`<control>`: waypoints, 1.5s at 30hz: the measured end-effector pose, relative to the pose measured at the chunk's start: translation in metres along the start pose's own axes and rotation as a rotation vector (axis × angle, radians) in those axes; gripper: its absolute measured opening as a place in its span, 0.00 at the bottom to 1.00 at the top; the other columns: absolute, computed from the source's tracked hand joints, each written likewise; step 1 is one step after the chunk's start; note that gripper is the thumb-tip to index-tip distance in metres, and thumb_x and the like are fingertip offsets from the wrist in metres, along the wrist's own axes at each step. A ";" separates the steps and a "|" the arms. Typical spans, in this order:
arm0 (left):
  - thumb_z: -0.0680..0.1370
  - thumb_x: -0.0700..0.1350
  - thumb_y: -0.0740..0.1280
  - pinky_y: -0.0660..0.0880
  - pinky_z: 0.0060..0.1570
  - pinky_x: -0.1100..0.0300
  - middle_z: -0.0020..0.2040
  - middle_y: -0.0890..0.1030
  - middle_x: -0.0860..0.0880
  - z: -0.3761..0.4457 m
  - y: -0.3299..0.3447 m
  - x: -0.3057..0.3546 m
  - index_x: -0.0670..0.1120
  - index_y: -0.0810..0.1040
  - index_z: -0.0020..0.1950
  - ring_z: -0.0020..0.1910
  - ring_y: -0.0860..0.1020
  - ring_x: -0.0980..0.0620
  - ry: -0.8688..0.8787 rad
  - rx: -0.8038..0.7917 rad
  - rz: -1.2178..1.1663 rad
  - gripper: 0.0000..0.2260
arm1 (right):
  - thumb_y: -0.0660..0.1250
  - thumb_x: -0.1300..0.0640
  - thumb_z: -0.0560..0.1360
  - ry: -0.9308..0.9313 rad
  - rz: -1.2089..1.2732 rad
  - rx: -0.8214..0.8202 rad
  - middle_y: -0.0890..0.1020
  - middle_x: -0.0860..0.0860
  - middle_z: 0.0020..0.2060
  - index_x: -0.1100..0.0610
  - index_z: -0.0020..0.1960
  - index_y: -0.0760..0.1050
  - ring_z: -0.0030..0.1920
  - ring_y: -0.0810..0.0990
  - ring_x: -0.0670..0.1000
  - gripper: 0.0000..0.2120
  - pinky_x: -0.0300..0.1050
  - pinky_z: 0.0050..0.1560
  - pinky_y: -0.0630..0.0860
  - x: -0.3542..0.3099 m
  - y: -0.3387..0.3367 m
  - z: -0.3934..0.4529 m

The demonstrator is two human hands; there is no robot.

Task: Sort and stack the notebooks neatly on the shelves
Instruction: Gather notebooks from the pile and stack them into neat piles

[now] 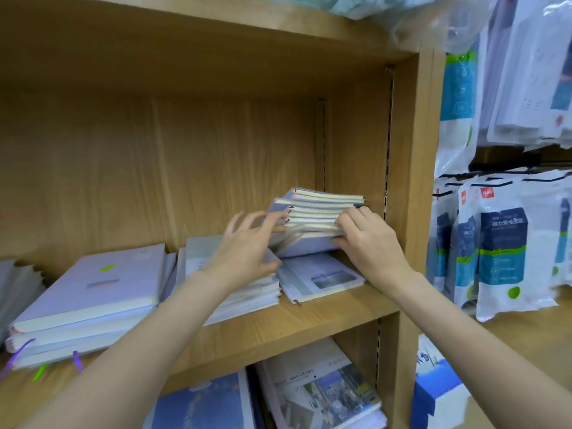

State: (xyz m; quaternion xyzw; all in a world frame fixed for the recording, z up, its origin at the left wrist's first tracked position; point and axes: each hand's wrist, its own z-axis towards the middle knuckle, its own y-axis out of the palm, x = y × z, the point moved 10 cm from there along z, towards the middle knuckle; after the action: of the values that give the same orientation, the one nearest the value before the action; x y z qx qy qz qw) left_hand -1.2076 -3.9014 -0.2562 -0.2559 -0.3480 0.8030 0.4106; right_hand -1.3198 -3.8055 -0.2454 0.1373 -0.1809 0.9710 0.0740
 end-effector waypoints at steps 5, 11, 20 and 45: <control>0.72 0.54 0.69 0.41 0.71 0.55 0.68 0.70 0.56 -0.017 0.013 0.004 0.50 0.55 0.72 0.74 0.50 0.57 -0.052 -0.115 -0.071 0.35 | 0.74 0.57 0.63 -0.141 0.006 -0.084 0.78 0.56 0.38 0.62 0.44 0.75 0.36 0.77 0.55 0.14 0.45 0.31 0.74 -0.020 -0.042 -0.009; 0.76 0.54 0.65 0.41 0.73 0.54 0.77 0.54 0.50 -0.051 0.028 0.015 0.51 0.46 0.76 0.76 0.45 0.55 -0.039 -0.272 -0.049 0.36 | 0.66 0.60 0.71 -0.055 -0.038 -0.571 0.80 0.52 0.45 0.56 0.52 0.74 0.45 0.79 0.55 0.10 0.42 0.30 0.69 -0.023 -0.010 -0.057; 0.73 0.57 0.65 0.57 0.70 0.57 0.71 0.62 0.55 -0.098 -0.033 0.067 0.56 0.51 0.74 0.68 0.57 0.59 0.057 0.062 -0.304 0.35 | 0.66 0.52 0.75 0.044 0.047 -0.549 0.74 0.49 0.35 0.53 0.41 0.65 0.42 0.76 0.56 0.11 0.43 0.30 0.61 -0.016 -0.110 -0.004; 0.74 0.39 0.70 0.76 0.53 0.55 0.55 0.77 0.50 -0.107 -0.130 0.057 0.51 0.69 0.57 0.56 0.77 0.51 -0.228 0.462 -1.331 0.17 | 0.74 0.53 0.69 0.737 1.195 -0.305 0.58 0.28 0.67 0.38 0.74 0.46 0.64 0.64 0.29 0.46 0.30 0.63 0.67 -0.057 -0.115 -0.056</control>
State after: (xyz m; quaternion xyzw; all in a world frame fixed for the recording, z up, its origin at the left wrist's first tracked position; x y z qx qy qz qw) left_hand -1.1005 -3.7615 -0.2305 0.1897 -0.2923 0.4570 0.8184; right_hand -1.2566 -3.6836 -0.2744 -0.3336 -0.3221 0.7928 -0.3955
